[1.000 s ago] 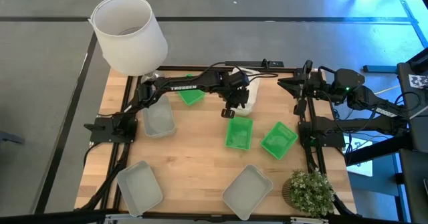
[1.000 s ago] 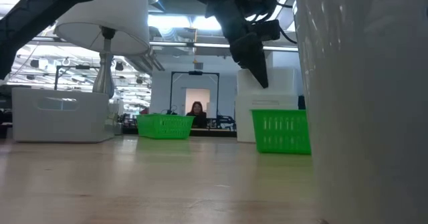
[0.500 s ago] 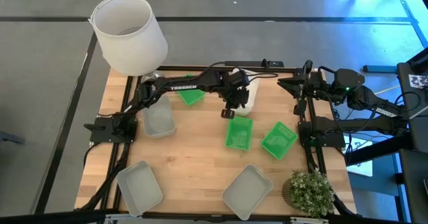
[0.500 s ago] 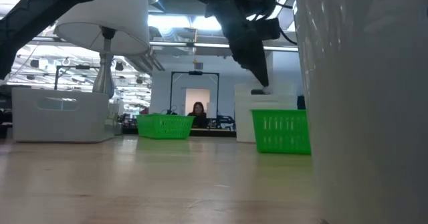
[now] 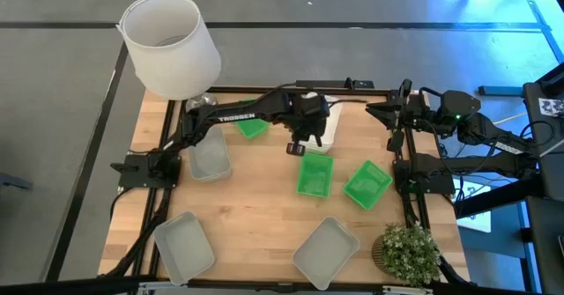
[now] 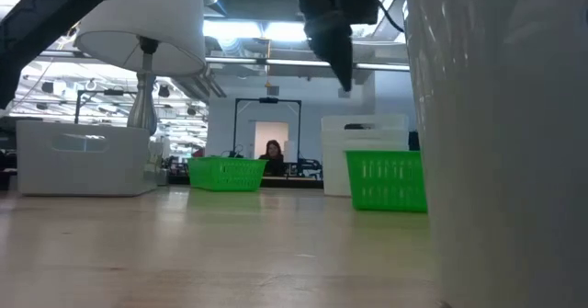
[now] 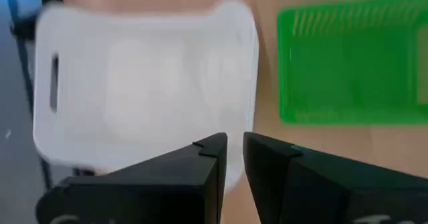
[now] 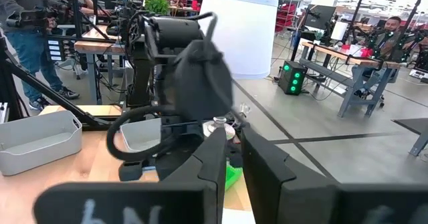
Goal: Stack baskets by color
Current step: Stack the bottom left gray bin on top of the top left gray bin
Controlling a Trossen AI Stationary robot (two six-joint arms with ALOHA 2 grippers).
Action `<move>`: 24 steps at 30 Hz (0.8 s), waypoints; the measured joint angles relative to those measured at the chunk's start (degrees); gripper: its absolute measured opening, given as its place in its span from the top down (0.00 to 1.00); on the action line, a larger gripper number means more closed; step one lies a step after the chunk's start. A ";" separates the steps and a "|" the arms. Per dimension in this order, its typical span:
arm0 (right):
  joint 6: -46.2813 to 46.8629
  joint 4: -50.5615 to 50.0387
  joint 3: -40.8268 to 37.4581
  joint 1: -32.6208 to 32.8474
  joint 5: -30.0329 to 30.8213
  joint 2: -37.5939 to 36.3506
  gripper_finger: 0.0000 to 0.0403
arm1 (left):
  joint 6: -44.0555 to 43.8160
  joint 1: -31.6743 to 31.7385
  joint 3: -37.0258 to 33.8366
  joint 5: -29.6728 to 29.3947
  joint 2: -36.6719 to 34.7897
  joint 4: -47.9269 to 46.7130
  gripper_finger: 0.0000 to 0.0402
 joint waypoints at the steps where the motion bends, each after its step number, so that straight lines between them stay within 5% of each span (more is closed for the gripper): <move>1: 0.00 0.00 0.00 0.01 0.01 0.00 0.88 | -0.85 -0.31 0.18 -0.69 0.00 -1.90 0.90; 12: 0.00 0.00 0.00 0.01 0.00 0.00 0.88 | -22.20 -2.47 0.39 9.66 0.08 -14.75 0.90; 24: 1.42 0.08 0.00 0.01 0.02 -0.02 0.88 | -37.70 -8.49 0.44 3.12 -5.89 -19.64 0.90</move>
